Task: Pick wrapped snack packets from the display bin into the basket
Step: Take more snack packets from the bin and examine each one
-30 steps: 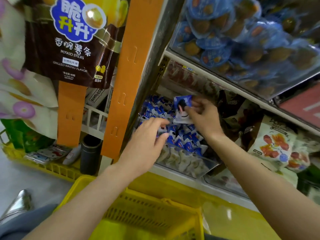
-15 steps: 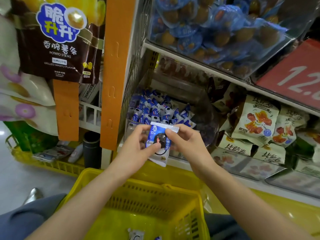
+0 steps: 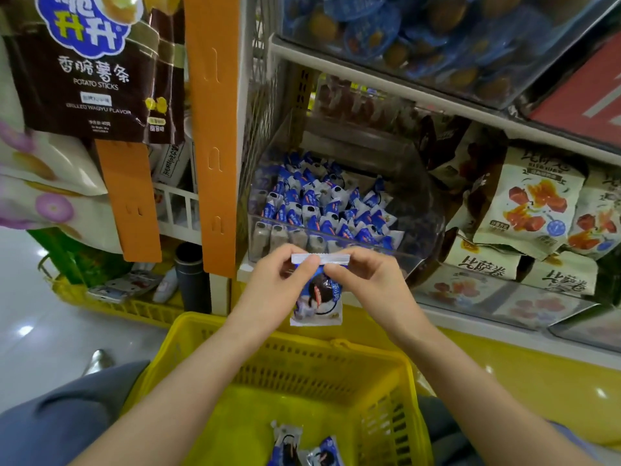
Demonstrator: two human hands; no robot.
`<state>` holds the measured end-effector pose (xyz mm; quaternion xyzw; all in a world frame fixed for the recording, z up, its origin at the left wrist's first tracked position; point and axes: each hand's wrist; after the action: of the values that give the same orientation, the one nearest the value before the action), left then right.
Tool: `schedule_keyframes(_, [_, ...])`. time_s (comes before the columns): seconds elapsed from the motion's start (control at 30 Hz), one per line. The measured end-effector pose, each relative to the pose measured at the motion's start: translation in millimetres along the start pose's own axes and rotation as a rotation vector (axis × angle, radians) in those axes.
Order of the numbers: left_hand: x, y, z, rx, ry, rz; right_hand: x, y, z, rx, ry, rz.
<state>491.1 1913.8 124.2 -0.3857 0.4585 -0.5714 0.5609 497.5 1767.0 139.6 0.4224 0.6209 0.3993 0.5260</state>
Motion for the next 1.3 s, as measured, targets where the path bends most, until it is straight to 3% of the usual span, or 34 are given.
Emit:
schedule_keyframes(0.1, [5,1,0,0.036,-0.103,-0.012,3,-3,-2,-0.061,-0.025,-0.093])
schedule_keyframes(0.2, [9,-2,1,-0.05,-0.242,-0.21,8,-4,-6,-0.001,0.01,-0.104])
schedule_keyframes(0.27, [10,-1,2,-0.078,-0.266,-0.26,9,-6,-10,-0.034,-0.069,-0.143])
schedule_keyframes(0.37, [10,2,1,-0.124,-0.232,-0.227,4,-4,-17,-0.251,-0.316,-0.357])
schedule_keyframes(0.43, [9,0,-1,-0.191,-0.116,-0.423,0,-4,-19,-0.421,-0.449,-0.615])
schedule_keyframes(0.5, [8,-3,-3,-0.186,-0.031,-0.586,0,-6,-20,-0.542,-0.488,-0.814])
schedule_keyframes(0.57, [7,-3,-3,-0.157,-0.034,-0.58,2,-7,-19,-0.582,-0.441,-0.869])
schedule_keyframes(0.7, [5,1,-2,-0.167,-0.092,-0.498,-1,-9,-19,-0.56,-0.3,-0.822])
schedule_keyframes(0.9, [2,0,-1,-0.096,-0.048,-0.452,-9,-7,-15,-0.42,-0.136,-0.513])
schedule_keyframes(1.13, [-1,-3,-1,-0.08,-0.025,-0.355,-11,-8,-18,-0.294,-0.165,-0.451])
schedule_keyframes(1.3, [3,-9,-5,0.024,0.073,-0.233,-8,1,-18,-0.12,-0.13,-0.111])
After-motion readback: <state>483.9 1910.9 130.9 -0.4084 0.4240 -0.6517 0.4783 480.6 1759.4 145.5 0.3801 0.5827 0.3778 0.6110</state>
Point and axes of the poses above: each hand's wrist, its own z-axis towards the middle knuckle, its own x-axis out of the palm, y = z × x, and after that the axes turned 14 degrees about x, right-handed
